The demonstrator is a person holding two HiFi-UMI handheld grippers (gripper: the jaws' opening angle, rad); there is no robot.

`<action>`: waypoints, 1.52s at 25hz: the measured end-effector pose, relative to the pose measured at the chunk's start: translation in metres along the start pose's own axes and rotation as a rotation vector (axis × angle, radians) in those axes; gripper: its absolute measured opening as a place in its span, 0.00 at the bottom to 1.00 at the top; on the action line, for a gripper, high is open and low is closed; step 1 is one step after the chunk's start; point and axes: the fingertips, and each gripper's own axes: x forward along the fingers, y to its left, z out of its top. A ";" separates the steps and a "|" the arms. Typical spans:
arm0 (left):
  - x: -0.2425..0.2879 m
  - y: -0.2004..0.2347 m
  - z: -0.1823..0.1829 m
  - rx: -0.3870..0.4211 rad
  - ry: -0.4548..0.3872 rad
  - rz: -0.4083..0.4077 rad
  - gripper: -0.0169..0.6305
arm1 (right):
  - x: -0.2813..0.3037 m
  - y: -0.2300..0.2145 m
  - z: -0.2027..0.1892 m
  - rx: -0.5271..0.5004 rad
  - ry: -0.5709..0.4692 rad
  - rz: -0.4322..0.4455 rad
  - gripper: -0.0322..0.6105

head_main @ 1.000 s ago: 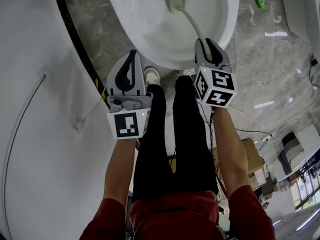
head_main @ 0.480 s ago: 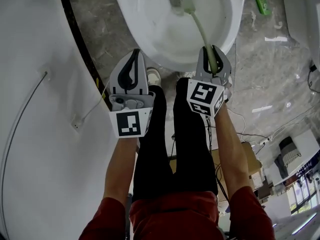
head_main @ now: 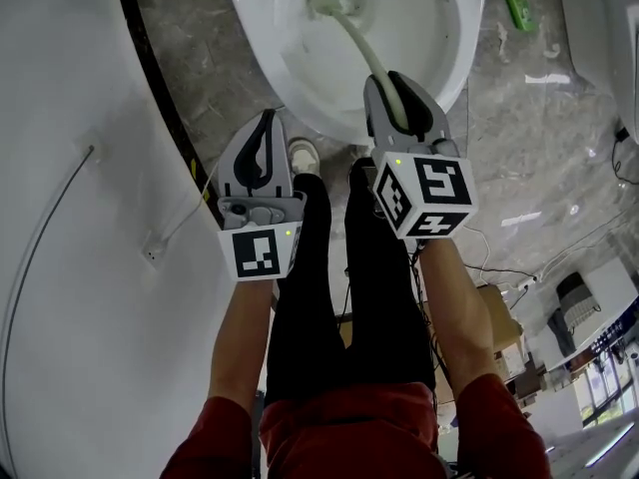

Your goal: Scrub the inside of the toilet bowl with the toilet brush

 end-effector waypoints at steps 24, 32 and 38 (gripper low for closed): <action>0.034 -0.020 0.023 0.029 -0.038 -0.055 0.04 | -0.003 -0.077 0.033 0.194 -0.054 -0.204 0.23; 0.026 -0.026 0.018 0.035 -0.021 -0.056 0.04 | 0.016 -0.109 0.019 0.380 0.005 -0.229 0.23; 0.022 -0.025 0.038 0.017 -0.036 -0.045 0.04 | -0.050 -0.106 0.046 0.281 -0.074 -0.181 0.23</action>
